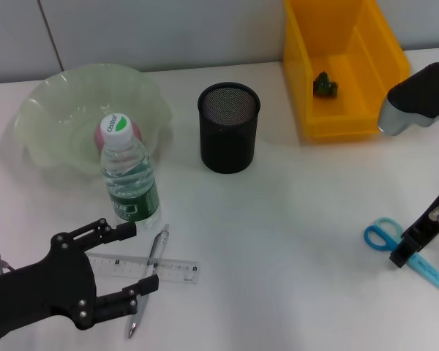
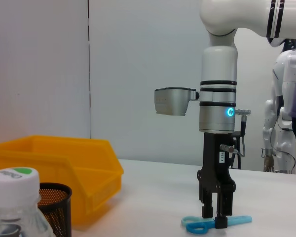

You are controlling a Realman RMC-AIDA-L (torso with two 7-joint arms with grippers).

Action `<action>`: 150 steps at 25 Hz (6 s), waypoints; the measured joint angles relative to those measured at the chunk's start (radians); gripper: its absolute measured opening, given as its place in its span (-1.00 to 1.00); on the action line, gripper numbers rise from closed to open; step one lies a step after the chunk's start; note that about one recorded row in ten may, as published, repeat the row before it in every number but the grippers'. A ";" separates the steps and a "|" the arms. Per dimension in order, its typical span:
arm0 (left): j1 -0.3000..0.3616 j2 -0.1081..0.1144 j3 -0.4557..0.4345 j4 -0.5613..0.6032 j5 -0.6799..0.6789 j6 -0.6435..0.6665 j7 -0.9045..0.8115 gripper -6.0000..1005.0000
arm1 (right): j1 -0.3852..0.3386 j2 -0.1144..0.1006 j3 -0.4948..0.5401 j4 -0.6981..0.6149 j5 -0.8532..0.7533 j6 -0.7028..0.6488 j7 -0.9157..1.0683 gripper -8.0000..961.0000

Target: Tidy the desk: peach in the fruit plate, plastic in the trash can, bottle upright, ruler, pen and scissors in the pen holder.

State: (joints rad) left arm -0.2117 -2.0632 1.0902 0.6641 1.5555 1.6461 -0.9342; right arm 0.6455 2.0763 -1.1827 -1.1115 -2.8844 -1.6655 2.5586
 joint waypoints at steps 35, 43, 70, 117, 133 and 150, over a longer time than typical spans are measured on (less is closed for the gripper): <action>-0.002 0.000 0.001 0.000 0.000 0.003 0.000 0.56 | 0.002 0.004 0.014 -0.030 0.027 0.036 0.000 -0.47; 0.002 0.000 -0.007 0.000 0.000 0.026 0.000 0.56 | -0.123 0.001 0.101 -0.379 0.256 0.046 -0.022 -0.43; -0.018 -0.003 -0.001 -0.002 -0.006 0.032 -0.001 0.56 | -0.143 0.001 0.272 0.281 1.426 0.406 -1.447 -0.32; -0.042 -0.005 0.000 -0.014 -0.002 0.032 0.000 0.56 | 0.132 0.015 0.215 0.941 1.711 0.597 -1.893 -0.11; -0.043 -0.003 0.000 -0.018 0.000 0.032 0.000 0.56 | 0.118 0.015 0.210 0.941 1.726 0.587 -1.857 0.26; -0.030 0.001 -0.003 -0.017 0.000 0.052 -0.011 0.56 | -0.039 0.004 0.187 0.694 1.646 0.480 -1.555 0.75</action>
State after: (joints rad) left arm -0.2414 -2.0625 1.0870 0.6466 1.5555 1.6984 -0.9452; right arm 0.6060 2.0804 -0.9960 -0.4177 -1.2387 -1.1852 1.0034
